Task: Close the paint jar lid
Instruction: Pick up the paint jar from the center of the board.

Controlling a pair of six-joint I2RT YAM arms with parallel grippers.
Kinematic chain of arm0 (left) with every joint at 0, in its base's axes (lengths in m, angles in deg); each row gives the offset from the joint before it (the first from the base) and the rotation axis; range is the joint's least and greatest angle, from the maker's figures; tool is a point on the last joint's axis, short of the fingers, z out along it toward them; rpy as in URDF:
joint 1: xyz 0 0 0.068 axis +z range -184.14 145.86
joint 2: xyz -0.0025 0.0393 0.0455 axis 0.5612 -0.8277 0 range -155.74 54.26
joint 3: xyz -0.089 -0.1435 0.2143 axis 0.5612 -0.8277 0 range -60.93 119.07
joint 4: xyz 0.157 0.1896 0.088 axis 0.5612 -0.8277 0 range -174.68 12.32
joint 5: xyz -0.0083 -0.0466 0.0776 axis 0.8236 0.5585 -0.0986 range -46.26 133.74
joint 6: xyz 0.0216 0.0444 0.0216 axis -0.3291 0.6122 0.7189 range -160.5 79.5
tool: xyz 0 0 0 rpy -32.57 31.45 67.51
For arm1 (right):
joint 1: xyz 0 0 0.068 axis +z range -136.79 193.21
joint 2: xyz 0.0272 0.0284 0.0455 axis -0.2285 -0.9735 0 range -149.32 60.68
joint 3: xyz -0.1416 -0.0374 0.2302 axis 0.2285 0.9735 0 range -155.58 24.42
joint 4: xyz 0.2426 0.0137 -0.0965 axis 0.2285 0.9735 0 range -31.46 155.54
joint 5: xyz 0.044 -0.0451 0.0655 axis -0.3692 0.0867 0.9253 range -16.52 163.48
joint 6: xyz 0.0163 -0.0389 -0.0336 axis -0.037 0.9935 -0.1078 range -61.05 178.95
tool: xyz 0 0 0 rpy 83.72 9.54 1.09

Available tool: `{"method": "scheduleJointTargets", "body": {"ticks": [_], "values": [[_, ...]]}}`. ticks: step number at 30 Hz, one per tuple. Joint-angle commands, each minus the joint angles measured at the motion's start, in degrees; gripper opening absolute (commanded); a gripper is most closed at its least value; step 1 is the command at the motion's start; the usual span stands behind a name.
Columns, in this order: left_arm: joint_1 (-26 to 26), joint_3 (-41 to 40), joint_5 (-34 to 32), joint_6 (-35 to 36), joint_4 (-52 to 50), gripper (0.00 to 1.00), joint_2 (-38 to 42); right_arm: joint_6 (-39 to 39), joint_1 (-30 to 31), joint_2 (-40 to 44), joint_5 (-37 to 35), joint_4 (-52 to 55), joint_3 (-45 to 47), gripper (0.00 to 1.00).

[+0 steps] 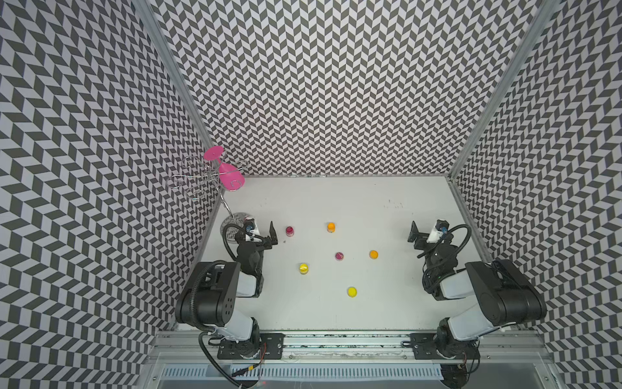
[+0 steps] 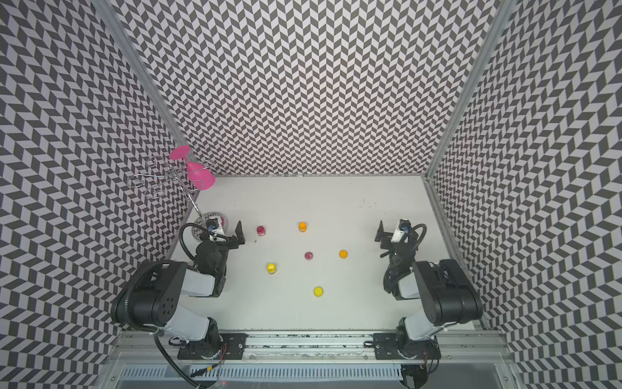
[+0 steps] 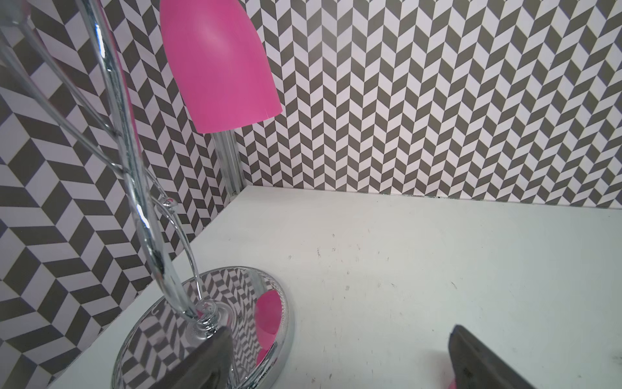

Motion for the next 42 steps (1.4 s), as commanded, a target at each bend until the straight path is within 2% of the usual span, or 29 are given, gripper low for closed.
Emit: {"method": "scheduleJointTargets", "body": {"ticks": [1, 19, 24, 26, 30, 31, 33, 35, 37, 39, 42], "values": [[-0.19, 1.00, -0.27, 0.14, 1.46, 1.00, -0.26, 0.54, -0.24, -0.66, -0.71, -3.71, -0.69, 1.00], [0.24, 1.00, 0.41, -0.04, 1.55, 1.00, -0.28, 0.97, -0.19, -0.66, 0.08, -3.35, -1.04, 1.00], [0.33, 0.93, 0.72, -0.12, 1.55, 1.00, -0.26, 0.97, -0.17, -0.62, 0.02, -3.52, -0.80, 0.97], [0.54, 0.83, 1.87, 0.00, 1.82, 1.00, -0.19, 1.22, -0.18, -0.41, 0.49, -3.86, -0.53, 0.92], [0.62, 2.15, 3.47, 0.73, -3.31, 0.93, 3.70, -0.48, -0.20, 3.72, -3.58, -1.13, -0.27, 0.89], [0.28, 2.19, 2.56, 0.84, -5.18, 0.92, 5.73, -0.38, -0.14, 5.27, -4.19, 0.62, -0.60, 0.87], [-3.18, 3.70, -4.89, 2.15, -11.16, 0.92, 10.43, -1.29, 0.35, 9.68, -7.96, 9.66, -4.26, 0.86], [-7.95, 6.74, -13.46, 1.82, -18.66, 0.92, 14.47, -4.90, 0.37, 13.42, -11.32, 23.51, -9.54, 0.89], [-11.62, 11.38, -17.94, -1.82, -27.83, 0.91, 17.17, -8.21, 0.49, 15.44, -12.61, 37.28, -15.21, 0.93], [-15.95, 17.50, -20.05, -4.99, -39.36, 0.88, 18.92, -11.22, 0.53, 16.33, -12.01, 46.78, -19.43, 0.94], [-24.45, 23.45, -25.35, -5.70, -49.04, 0.90, 20.36, -13.47, 0.96, 17.98, -8.29, 55.04, -22.73, 0.89]]}}
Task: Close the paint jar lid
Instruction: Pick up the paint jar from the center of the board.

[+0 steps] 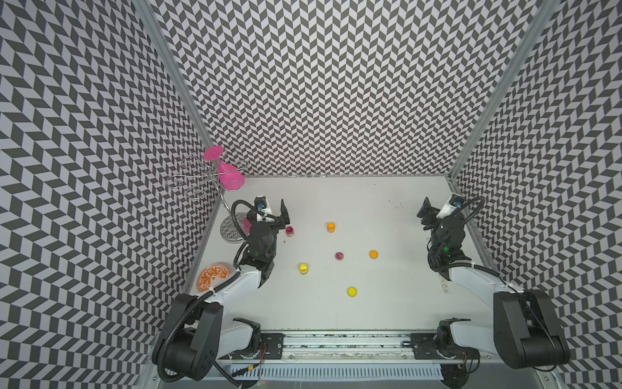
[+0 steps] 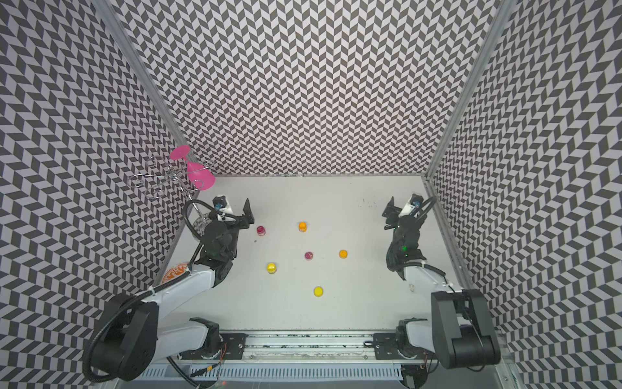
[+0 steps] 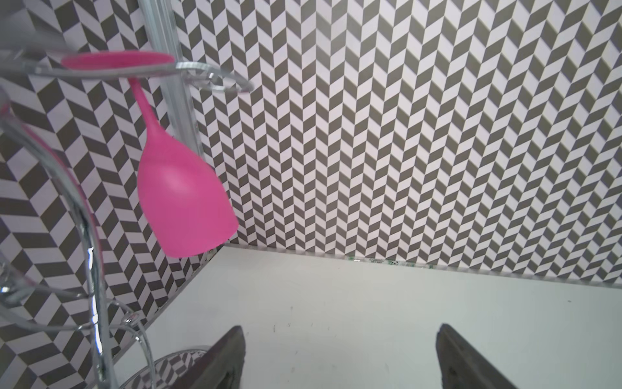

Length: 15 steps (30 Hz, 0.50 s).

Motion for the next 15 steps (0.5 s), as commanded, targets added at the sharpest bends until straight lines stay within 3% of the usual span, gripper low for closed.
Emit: {"method": "scheduleJointTargets", "body": {"ticks": [1, 4, 9, 15], "values": [[-7.93, 6.20, -9.51, -3.48, -20.26, 0.90, 1.83, -5.25, 0.95, 2.40, 1.93, 17.58, -2.54, 0.88], [-12.04, 13.46, -9.05, -7.77, -33.57, 0.91, 3.02, -5.49, 3.06, 5.26, 7.82, 21.58, -3.77, 0.85], [-12.65, 14.15, 8.64, -9.77, -43.01, 0.91, 11.14, -1.42, 14.86, 6.46, 14.18, 26.60, -7.40, 0.84], [-11.32, 10.95, 25.67, -11.51, -50.16, 0.91, 18.40, 0.89, 26.85, -2.08, 22.45, 29.17, -14.90, 0.83]]}}
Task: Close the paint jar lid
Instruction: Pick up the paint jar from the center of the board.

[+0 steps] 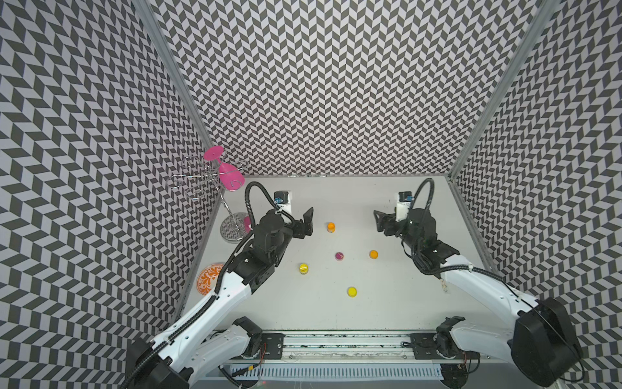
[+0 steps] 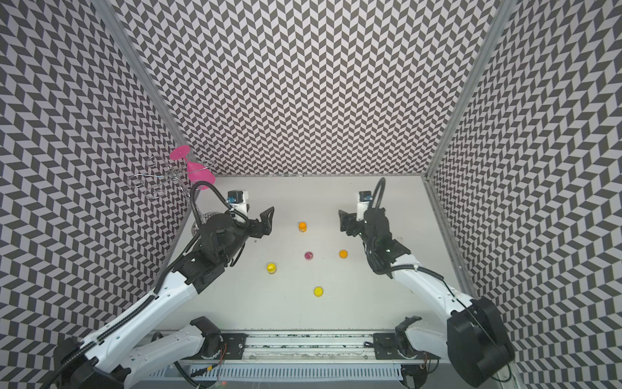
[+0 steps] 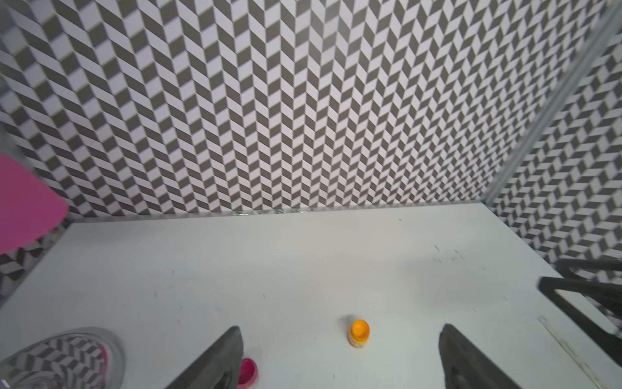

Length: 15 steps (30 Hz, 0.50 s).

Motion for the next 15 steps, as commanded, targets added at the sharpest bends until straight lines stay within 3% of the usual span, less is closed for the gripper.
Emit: {"method": "scheduleJointTargets", "body": {"ticks": [1, 8, 15], "values": [[1.40, -3.08, 14.49, -2.61, -6.71, 0.91, 3.44, 2.26, 4.07, -5.35, 7.07, 0.90, -3.50, 0.83], [9.57, -8.92, 28.36, -6.97, -6.79, 0.88, 9.03, 4.46, 9.20, -21.13, 6.37, 2.22, -13.56, 0.77], [18.85, -12.06, 36.81, -11.48, -2.94, 0.86, 10.78, 3.50, 10.49, -32.73, 4.02, 2.48, -21.57, 0.72]]}}
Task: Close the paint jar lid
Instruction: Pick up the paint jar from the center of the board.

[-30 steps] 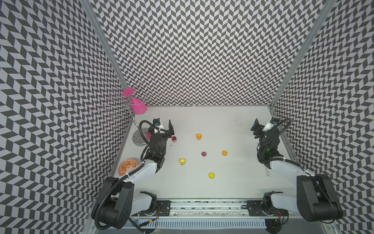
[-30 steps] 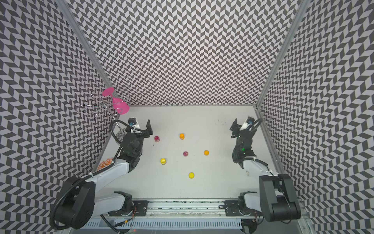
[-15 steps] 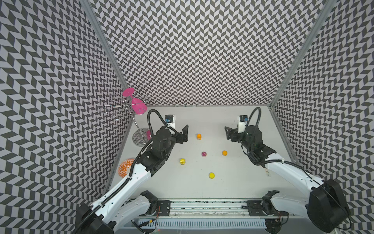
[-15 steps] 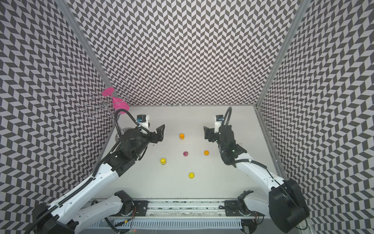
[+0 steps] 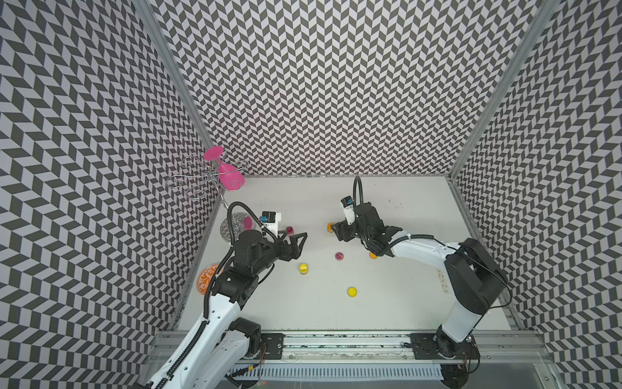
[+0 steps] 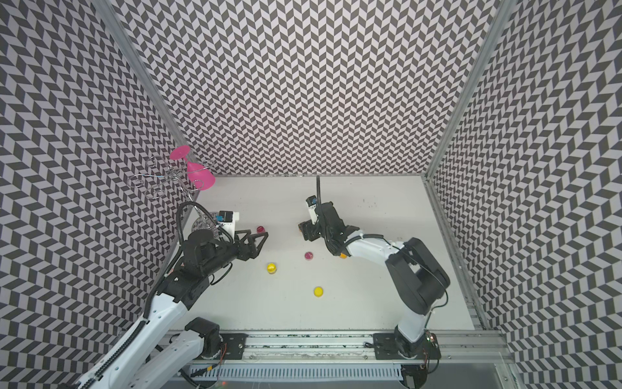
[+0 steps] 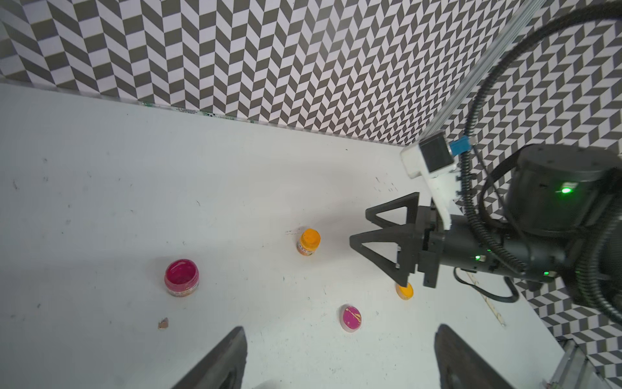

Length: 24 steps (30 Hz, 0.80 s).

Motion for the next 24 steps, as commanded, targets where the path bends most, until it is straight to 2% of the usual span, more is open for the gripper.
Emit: {"method": "scheduleJointTargets", "body": {"ticks": [1, 4, 10, 13, 24], "values": [[4.16, -0.34, 8.46, -3.05, 2.84, 0.86, -0.44, -0.25, 0.52, -3.28, -1.99, -0.47, -3.89, 0.72], [7.38, -0.81, 12.16, -3.22, 4.96, 0.85, -1.91, -0.21, 0.77, -6.64, -2.26, 1.05, -7.19, 0.71], [10.35, -1.22, 14.31, -2.83, 6.85, 0.85, -3.54, -0.33, 2.19, -10.77, -6.07, 2.57, -10.39, 0.67], [10.83, -1.22, 14.56, -2.56, 6.85, 0.84, -3.57, -0.99, 2.28, -12.27, -6.79, 2.71, -11.02, 0.62], [11.12, -1.91, 15.15, -2.78, 7.57, 0.84, -3.25, -1.66, 2.37, -15.36, -7.45, 2.99, -12.35, 0.58]]}}
